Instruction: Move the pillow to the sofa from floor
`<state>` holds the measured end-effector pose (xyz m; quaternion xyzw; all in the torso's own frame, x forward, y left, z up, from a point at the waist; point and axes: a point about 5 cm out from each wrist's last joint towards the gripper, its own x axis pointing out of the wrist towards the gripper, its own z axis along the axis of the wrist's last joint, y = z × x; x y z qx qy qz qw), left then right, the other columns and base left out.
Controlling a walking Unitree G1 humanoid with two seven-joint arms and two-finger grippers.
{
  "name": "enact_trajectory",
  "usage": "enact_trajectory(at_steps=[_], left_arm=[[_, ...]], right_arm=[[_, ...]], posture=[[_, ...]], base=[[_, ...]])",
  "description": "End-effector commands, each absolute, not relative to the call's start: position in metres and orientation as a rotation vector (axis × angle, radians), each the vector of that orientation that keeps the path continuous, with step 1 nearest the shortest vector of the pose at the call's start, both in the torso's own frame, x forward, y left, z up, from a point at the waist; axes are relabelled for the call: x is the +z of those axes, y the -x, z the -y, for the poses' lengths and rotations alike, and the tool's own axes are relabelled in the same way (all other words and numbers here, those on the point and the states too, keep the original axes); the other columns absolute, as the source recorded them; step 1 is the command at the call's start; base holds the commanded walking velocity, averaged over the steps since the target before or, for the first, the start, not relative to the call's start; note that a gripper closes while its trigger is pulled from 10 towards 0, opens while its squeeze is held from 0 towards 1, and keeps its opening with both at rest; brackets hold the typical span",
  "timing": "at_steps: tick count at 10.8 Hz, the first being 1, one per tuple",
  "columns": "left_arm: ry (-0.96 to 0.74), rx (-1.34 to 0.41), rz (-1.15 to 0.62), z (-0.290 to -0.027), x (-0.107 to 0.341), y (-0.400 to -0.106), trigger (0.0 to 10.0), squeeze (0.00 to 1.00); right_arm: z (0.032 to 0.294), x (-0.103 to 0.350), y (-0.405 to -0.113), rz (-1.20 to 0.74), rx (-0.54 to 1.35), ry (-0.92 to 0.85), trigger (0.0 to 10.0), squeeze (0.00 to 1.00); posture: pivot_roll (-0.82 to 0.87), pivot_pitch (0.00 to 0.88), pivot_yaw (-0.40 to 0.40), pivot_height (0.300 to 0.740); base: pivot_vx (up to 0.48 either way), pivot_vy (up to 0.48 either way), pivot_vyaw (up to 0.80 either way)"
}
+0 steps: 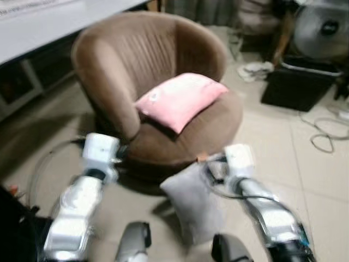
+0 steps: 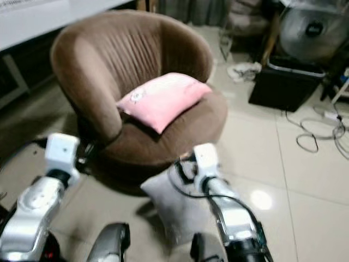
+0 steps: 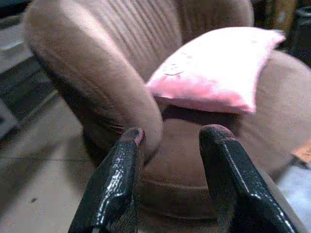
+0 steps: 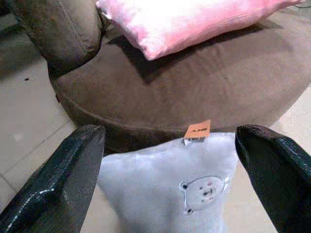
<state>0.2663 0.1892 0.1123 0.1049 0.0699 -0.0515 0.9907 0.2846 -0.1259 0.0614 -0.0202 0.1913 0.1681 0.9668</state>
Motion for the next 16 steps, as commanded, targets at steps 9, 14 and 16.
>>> enact_trajectory(at_steps=[9,14,16], left_arm=[[-0.209,-0.122,-0.186,-0.181,0.103,-0.263,10.0,0.00],[-0.210,-0.122,-0.195,-0.181,0.102,-0.261,10.0,0.00],[-0.218,-0.108,-0.203,-0.185,0.102,-0.262,10.0,0.00]], right_arm=[[0.139,0.058,-0.285,-0.405,0.313,0.049,10.0,0.00],[0.137,0.058,-0.286,-0.391,0.326,0.040,10.0,0.00],[0.125,0.060,-0.300,-0.339,0.430,0.108,10.0,1.00]], posture=[[0.12,0.000,-0.011,0.509],[0.13,0.000,-0.015,0.509],[0.13,0.000,-0.015,0.509]], base=[[0.000,0.000,0.00],[0.000,0.000,0.00],[0.000,0.000,0.00]])
